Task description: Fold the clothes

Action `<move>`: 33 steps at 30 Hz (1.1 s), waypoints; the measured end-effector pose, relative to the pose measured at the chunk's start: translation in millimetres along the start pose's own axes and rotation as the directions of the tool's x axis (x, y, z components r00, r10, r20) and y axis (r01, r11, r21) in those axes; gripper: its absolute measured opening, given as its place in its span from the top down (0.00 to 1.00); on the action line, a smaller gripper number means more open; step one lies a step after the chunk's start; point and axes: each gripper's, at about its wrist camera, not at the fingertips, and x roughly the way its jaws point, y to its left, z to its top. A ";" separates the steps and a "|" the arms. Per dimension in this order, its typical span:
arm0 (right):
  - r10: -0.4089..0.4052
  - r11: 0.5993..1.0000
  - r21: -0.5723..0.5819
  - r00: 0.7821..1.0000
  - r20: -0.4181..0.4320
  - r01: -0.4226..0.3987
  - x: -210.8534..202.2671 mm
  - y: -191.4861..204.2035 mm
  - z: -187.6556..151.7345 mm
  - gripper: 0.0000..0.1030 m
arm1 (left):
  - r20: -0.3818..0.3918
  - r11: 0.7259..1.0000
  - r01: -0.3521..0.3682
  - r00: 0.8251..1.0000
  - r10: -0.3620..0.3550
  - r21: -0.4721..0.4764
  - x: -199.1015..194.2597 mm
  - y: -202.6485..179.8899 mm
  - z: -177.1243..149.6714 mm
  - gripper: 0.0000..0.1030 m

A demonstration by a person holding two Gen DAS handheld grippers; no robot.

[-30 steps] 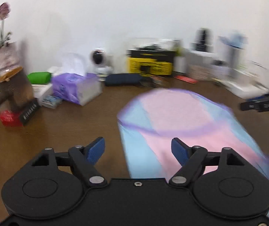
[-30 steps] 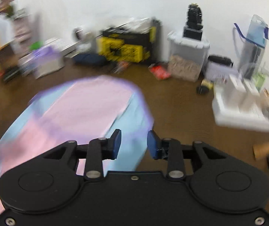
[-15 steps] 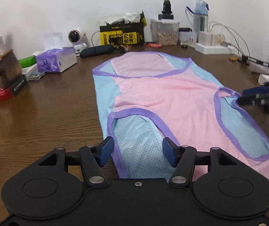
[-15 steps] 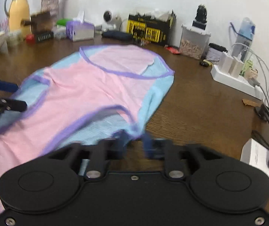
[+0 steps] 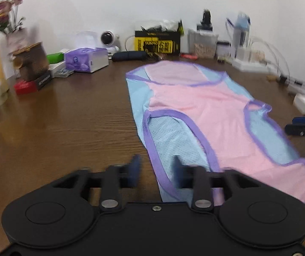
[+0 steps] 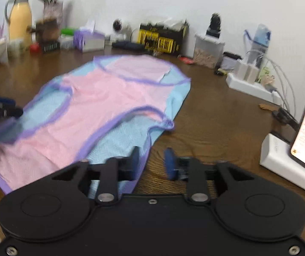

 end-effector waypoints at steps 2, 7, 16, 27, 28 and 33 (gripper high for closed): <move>0.021 1.000 0.008 0.998 0.052 -0.022 -15.7 -0.8 9.7 0.23 | 0.043 1.000 0.028 0.999 -0.027 -0.014 -18.7 -1.0 -6.9 0.09; 0.094 0.995 -0.040 0.983 0.155 -0.089 -35.5 -0.8 58.3 0.22 | 0.073 0.998 -0.030 0.997 0.035 -0.063 -31.2 -4.6 -18.1 0.08; 0.342 0.940 -0.015 0.939 0.030 -0.342 115.5 33.6 198.9 0.22 | 0.017 0.967 0.042 0.999 -0.040 -0.250 -23.9 5.0 -26.3 0.08; 0.235 0.967 -0.045 0.944 -0.233 -0.252 305.0 101.1 217.4 0.62 | -0.010 0.985 0.039 0.999 -0.042 -0.170 -26.0 -1.6 -40.4 0.75; 0.223 0.969 -0.047 0.942 -0.250 -0.242 311.2 104.3 215.6 0.69 | -0.014 0.985 0.049 0.999 -0.052 -0.164 -25.0 -1.6 -40.8 0.85; 0.210 0.959 -0.124 0.935 -0.285 -0.253 318.7 116.8 207.6 0.96 | -0.018 0.977 0.079 0.996 -0.084 -0.196 -24.8 5.9 -40.6 0.90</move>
